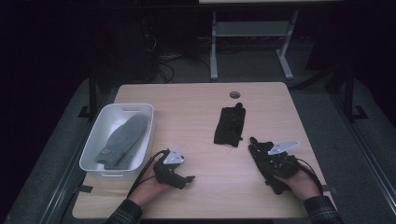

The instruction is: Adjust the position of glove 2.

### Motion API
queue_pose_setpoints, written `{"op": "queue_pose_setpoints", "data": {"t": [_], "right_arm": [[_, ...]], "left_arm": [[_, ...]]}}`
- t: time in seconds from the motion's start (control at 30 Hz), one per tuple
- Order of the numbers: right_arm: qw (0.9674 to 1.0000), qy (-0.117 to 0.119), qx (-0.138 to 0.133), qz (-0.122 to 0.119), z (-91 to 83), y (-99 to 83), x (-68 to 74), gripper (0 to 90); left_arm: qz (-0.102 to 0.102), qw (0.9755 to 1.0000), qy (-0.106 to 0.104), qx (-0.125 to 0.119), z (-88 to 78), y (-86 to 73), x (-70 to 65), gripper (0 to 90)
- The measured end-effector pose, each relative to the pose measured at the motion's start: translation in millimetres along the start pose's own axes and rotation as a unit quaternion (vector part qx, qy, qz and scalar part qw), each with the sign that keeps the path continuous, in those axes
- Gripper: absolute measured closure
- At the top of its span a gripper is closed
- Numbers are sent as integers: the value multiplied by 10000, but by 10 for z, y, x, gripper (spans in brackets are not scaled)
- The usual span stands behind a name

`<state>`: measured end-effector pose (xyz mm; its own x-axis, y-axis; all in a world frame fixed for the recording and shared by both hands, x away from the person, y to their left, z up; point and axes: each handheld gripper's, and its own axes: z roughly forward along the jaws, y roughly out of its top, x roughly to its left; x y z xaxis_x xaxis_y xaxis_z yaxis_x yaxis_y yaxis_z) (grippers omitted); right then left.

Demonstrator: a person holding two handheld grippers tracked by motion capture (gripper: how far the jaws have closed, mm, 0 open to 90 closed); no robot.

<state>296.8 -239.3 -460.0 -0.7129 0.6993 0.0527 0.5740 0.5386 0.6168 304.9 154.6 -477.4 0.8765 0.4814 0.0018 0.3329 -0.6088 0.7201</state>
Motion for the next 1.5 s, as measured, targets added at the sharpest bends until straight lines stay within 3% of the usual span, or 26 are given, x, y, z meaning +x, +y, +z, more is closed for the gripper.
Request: {"op": "queue_pose_setpoints", "data": {"t": [0.6,0.73,0.87,1.0,1.17,1.5], "right_arm": [[9968,512,84,-602,89,105,412,900],[9961,506,36,-721,87,136,462,900],[9972,403,-196,-596,-45,130,375,900],[9989,181,-331,-276,-181,43,180,900],[9997,-37,-233,-12,-253,-125,-7,900],[9997,-186,-30,171,-316,-360,-96,900]], "left_arm": [[7,10000,1,-7,1,-1,1,123],[4,10000,0,-1,0,0,1,123],[7,10000,0,-7,1,-1,1,123],[8,10000,0,-5,1,-1,1,124],[4,10000,1,-8,1,-1,1,123],[7,10000,-6,25,-3,-2,1,123]]}}
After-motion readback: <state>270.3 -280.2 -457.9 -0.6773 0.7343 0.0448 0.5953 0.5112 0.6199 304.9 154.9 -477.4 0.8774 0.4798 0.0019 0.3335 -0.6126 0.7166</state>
